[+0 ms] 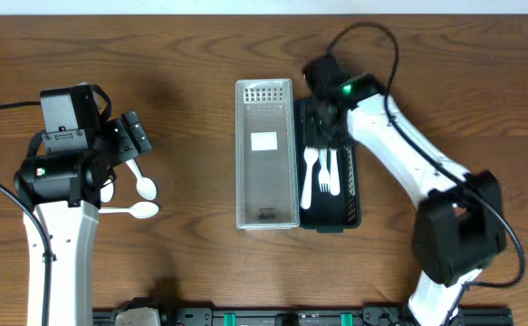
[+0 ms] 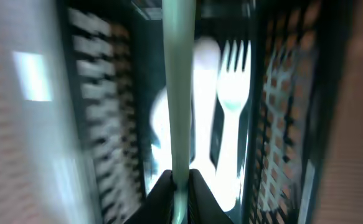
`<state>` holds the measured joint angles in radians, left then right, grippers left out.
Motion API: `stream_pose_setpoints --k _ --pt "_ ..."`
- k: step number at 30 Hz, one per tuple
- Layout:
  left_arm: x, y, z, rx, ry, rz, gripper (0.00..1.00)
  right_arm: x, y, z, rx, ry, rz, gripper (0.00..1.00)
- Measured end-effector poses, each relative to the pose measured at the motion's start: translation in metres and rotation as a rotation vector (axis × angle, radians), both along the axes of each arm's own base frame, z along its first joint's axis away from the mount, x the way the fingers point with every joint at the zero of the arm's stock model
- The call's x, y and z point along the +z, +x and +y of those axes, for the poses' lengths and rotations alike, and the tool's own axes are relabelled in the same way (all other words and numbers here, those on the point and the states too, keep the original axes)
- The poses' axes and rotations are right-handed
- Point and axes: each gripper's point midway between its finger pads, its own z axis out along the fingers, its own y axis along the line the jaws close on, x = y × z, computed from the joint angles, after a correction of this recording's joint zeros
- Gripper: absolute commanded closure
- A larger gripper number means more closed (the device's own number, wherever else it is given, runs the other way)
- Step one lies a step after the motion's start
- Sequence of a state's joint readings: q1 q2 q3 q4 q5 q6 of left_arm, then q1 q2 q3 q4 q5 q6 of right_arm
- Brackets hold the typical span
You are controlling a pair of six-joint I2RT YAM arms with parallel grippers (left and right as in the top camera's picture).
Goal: Pack container
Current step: 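Lower the fork into the black basket and open the right gripper, then lift the right arm away and move the left gripper toward the spoons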
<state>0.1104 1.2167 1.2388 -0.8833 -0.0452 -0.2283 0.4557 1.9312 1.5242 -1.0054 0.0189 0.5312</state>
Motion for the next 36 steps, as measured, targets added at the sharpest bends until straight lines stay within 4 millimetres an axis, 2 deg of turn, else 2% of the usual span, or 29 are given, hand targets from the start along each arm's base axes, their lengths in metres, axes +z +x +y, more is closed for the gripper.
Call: stream_pose_setpoints --k 3,6,9,10,11,20,22,24,26,28,30,33,36 --pt "0.000 0.000 0.000 0.000 0.000 0.000 0.02 -0.018 -0.011 -0.006 -0.005 -0.021 0.037 0.92" --pt "0.000 0.000 0.000 0.000 0.000 0.000 0.02 -0.026 -0.016 -0.009 -0.008 -0.028 0.053 0.86" --pt "0.000 0.000 0.000 0.000 0.000 0.000 0.02 -0.027 -0.016 -0.008 -0.010 -0.027 0.051 0.72" --pt "0.000 0.000 0.000 0.000 0.000 0.000 0.02 -0.027 -0.015 -0.008 -0.011 -0.025 0.047 0.62" --pt "0.000 0.000 0.000 0.000 0.000 0.000 0.02 -0.027 -0.015 -0.008 -0.011 -0.023 0.045 0.58" --pt "0.000 0.000 0.000 -0.011 0.008 0.003 0.02 -0.021 -0.010 -0.006 0.024 -0.019 0.033 0.55" --pt "0.000 0.000 0.000 -0.029 0.020 0.008 0.02 -0.009 -0.003 -0.003 0.038 -0.012 0.015 0.54" --pt "-0.001 -0.002 0.000 -0.054 0.036 0.019 0.02 0.013 0.011 0.000 0.050 0.004 -0.026 0.51" --pt "-0.002 -0.003 0.000 -0.086 0.058 0.032 0.02 0.048 0.032 0.002 0.059 0.030 -0.100 0.50" --pt "-0.003 -0.005 -0.001 -0.112 0.074 0.047 0.02 0.087 0.053 -0.002 0.053 0.056 -0.182 0.43" --pt "-0.003 -0.008 -0.001 -0.129 0.083 0.061 0.02 0.123 0.070 -0.012 0.035 0.072 -0.256 0.39" --pt "0.004 -0.006 0.002 -0.107 0.076 0.047 0.02 0.172 0.085 -0.042 -0.020 0.084 -0.344 0.35" --pt "0.009 0.002 0.014 -0.035 0.053 0.029 0.02 0.200 0.088 -0.076 -0.085 0.078 -0.382 0.33"
